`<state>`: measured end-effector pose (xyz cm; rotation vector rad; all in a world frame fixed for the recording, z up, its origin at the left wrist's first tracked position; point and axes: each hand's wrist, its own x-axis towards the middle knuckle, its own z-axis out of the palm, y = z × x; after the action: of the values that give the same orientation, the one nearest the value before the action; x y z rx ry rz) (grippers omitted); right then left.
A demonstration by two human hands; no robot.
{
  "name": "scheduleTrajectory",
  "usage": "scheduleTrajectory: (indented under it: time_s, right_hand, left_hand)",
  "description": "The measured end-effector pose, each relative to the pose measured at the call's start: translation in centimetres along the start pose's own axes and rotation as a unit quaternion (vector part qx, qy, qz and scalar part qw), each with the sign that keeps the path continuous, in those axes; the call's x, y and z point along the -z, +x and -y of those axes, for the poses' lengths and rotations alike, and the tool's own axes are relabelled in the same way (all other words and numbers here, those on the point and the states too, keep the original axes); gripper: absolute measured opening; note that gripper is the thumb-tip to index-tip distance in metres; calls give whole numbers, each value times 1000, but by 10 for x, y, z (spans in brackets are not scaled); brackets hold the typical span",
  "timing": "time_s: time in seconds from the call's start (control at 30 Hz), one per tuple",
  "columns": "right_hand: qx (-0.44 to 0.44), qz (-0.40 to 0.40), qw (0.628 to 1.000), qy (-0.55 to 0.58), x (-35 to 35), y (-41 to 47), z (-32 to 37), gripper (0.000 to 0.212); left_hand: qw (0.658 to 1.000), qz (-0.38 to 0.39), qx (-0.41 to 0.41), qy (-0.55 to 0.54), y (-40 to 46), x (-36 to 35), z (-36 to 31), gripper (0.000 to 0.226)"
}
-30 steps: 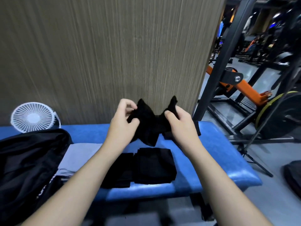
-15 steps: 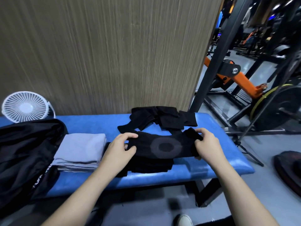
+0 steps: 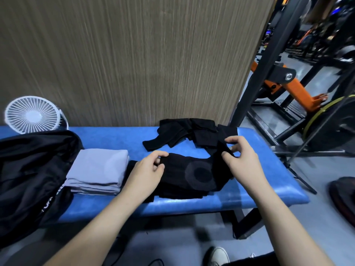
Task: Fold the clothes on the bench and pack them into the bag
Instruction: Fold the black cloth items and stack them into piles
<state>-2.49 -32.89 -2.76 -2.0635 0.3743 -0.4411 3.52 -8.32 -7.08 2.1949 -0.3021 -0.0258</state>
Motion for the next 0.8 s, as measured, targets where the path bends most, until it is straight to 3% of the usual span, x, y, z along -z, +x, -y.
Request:
scheduleTrajectory:
  time_s: [0.43, 0.6, 0.8]
  right_hand:
    - [107, 100, 988, -48, -89, -19, 33, 30]
    - [70, 173, 977, -103, -103, -23, 31, 39]
    - [24, 210, 977, -31, -91, -21, 29, 27]
  left_hand:
    - [999, 8, 19, -42, 3, -3, 1, 32]
    - [997, 6, 34, -72, 1, 0, 2, 25]
    - [994, 15, 60, -93, 2, -3, 4, 31]
